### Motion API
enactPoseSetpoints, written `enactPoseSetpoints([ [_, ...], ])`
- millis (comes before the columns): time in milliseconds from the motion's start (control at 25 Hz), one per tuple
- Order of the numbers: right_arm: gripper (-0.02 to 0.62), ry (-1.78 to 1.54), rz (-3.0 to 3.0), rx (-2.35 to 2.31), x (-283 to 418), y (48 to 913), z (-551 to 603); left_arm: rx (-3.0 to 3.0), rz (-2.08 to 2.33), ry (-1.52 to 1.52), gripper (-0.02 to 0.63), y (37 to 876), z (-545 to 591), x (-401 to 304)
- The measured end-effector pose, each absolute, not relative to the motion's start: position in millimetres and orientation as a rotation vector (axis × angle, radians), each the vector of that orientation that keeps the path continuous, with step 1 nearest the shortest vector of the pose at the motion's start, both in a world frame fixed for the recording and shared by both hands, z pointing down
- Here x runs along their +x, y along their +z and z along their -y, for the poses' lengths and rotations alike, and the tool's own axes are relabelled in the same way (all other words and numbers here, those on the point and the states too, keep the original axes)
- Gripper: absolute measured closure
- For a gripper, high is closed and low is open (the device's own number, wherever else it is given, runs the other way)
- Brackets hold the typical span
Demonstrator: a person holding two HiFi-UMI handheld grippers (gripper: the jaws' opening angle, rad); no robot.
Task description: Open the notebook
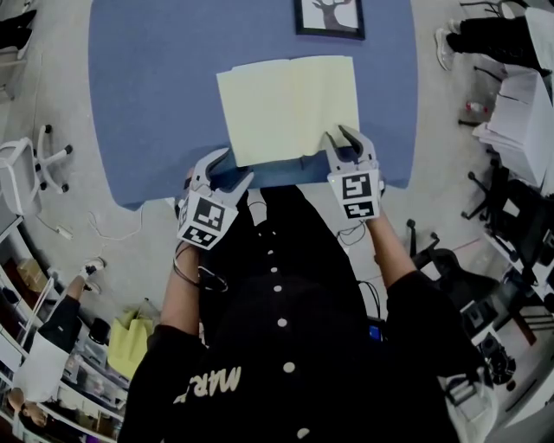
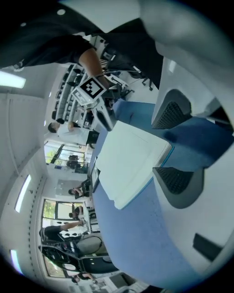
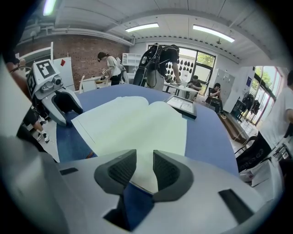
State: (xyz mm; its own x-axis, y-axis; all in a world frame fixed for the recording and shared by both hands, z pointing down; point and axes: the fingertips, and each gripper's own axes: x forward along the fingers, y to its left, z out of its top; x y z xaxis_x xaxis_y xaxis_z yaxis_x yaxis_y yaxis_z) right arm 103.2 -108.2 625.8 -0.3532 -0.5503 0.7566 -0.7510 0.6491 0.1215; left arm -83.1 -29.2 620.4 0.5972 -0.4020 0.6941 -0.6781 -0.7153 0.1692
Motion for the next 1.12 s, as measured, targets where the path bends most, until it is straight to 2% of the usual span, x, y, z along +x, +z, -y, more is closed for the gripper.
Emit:
enactPoseSetpoints([
  [440,0.479,0.289,2.057,0.987,102.1,629.8,108.9,2.484,0.932,1.048,0.387,627.3,35.4,-83.6],
  [1120,0.471,0.185,2.116,0.980,99.6,601.0,101.9,2.712,1.009,0.772,0.402,574.7,54.3,-66.2],
])
